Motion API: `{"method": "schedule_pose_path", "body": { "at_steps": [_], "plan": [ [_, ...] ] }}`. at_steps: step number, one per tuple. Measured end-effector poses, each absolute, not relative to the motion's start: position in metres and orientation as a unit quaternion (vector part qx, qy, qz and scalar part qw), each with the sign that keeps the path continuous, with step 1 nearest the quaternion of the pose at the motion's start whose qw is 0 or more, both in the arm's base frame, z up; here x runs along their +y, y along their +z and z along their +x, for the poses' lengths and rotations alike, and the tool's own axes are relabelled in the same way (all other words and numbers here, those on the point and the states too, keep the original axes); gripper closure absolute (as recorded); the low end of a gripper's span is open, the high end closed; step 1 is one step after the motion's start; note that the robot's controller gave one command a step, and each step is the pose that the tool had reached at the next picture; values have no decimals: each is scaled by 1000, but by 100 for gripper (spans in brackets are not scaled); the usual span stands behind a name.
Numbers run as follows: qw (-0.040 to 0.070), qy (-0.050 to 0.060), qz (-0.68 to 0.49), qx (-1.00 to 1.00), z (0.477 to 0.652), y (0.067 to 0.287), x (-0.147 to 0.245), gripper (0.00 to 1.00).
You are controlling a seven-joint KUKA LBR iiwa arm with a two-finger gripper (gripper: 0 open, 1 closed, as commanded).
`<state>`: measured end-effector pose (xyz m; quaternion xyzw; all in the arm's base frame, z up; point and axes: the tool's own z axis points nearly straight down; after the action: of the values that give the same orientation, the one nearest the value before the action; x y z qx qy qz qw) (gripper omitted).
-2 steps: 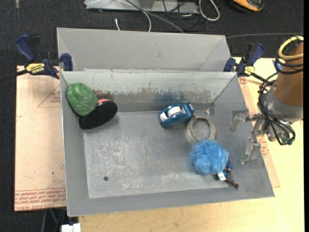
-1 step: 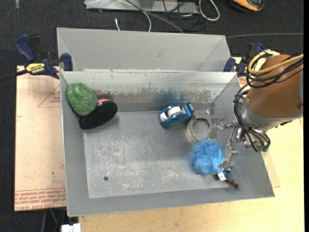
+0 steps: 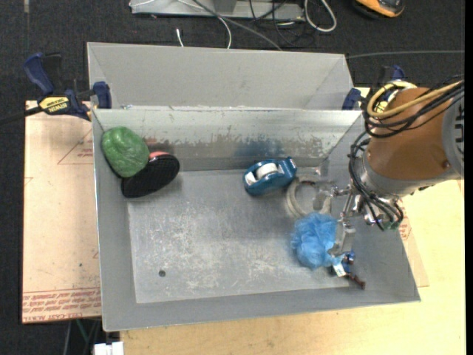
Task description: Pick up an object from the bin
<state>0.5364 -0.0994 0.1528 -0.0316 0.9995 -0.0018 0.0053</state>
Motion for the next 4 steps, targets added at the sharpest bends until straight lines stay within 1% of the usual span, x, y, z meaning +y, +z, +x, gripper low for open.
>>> {"method": "schedule_pose_path", "body": {
  "at_steps": [1,2,3,4],
  "plan": [
    [5,-1,-114,994,552,79,-50,0],
    [9,-3,-97,995,562,70,-64,100],
    [9,-3,-97,995,562,70,-64,100],
    [10,-3,-98,995,570,166,-68,100]
  ]
}}
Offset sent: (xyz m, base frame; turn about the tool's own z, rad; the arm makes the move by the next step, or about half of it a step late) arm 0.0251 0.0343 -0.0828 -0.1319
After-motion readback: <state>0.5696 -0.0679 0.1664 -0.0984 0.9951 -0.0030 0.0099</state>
